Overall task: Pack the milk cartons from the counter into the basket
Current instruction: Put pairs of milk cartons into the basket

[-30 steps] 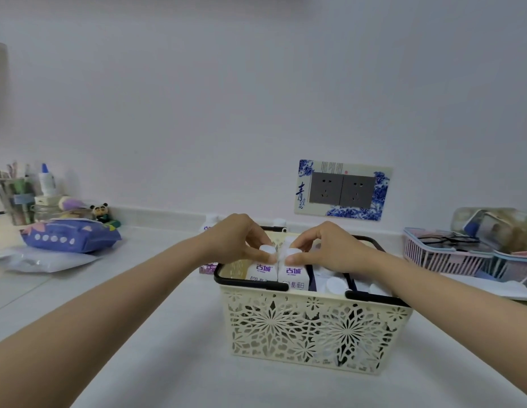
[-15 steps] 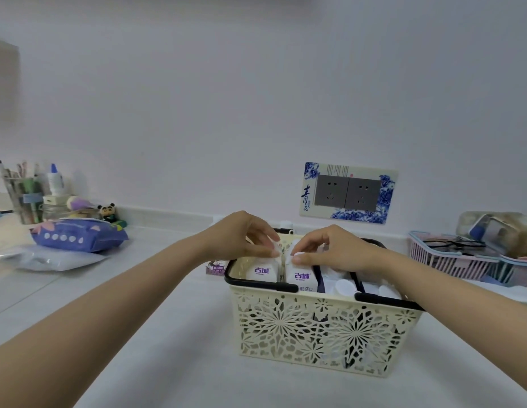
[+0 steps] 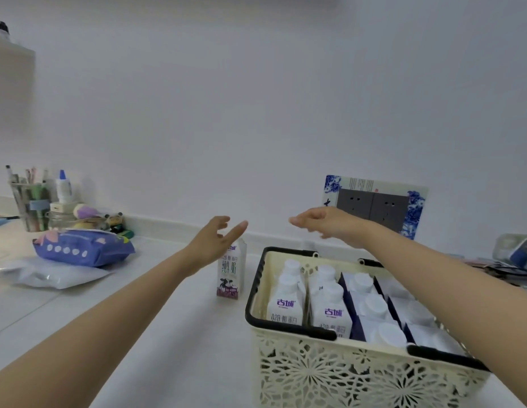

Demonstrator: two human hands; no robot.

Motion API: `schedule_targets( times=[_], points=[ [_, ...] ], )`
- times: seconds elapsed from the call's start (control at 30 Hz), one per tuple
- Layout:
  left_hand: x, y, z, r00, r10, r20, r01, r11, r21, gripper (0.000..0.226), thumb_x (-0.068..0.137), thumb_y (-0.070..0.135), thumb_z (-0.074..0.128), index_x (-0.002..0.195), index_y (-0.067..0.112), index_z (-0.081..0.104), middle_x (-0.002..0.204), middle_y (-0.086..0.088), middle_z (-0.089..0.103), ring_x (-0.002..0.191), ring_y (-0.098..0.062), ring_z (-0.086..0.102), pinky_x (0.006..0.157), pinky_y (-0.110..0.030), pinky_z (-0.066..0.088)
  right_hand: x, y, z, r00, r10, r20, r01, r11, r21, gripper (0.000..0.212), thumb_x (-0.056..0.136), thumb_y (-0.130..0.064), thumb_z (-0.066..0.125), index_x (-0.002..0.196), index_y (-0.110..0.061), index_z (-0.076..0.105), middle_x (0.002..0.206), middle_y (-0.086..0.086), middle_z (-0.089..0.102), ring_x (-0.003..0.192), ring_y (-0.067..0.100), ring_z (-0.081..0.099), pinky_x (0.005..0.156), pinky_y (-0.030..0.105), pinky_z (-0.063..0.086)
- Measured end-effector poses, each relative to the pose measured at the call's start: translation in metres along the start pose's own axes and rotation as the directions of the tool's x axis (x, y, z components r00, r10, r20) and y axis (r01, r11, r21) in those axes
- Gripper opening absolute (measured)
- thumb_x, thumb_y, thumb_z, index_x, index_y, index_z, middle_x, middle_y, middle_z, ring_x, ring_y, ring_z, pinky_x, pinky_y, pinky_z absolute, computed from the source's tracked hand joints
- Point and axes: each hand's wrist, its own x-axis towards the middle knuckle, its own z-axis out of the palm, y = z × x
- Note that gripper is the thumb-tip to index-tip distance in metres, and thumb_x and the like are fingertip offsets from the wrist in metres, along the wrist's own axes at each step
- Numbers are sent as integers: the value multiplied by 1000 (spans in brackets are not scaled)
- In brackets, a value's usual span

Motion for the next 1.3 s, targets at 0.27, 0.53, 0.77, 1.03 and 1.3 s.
schedule_targets(
  times=[0.27,0.53,0.77,1.03,1.3],
  points=[
    [39,-27,31,996,37,-85,-40,999,-34,57,77,65,54,106,18,66,112,1,68,88,-12,59,74,-26,46,28,41,8,905,221,364,-252,967,39,45,88,-58,48,117,-26,59,146,7,38,118,18,39,105,34,36],
    [65,-41,51,955,43,-292,-101,977,-187,47,78,48,70,63,3,69,60,-10,65,54,-16,53,54,-21,39,65,51,23,862,209,462,-293,949,117,44,88,-53,54,117,-21,57,111,-4,58,107,16,55,96,31,45],
    [70,-39,64,918,26,-396,-113,974,-196,50,82,50,64,55,8,67,41,-2,48,38,-14,39,50,-24,36,71,51,32,970,151,193,-178,975,131,53,77,-70,55,84,-18,64,101,7,63,54,13,51,65,23,48],
    [53,-9,46,876,95,-472,-216,954,-208,47,84,49,63,56,11,67,44,-7,47,39,-19,38,48,-26,34,61,29,28,929,175,-325,-30,913,407,62,97,-48,37,49,-10,46,55,11,60,35,11,48,50,25,41],
    [22,27,26,867,154,-474,-270,945,-187,49,84,48,63,59,6,68,42,-9,45,27,-7,31,38,-15,33,44,-1,19,962,56,-266,21,960,278,39,90,-38,58,63,-10,52,62,0,46,54,15,41,59,26,39]
  ],
)
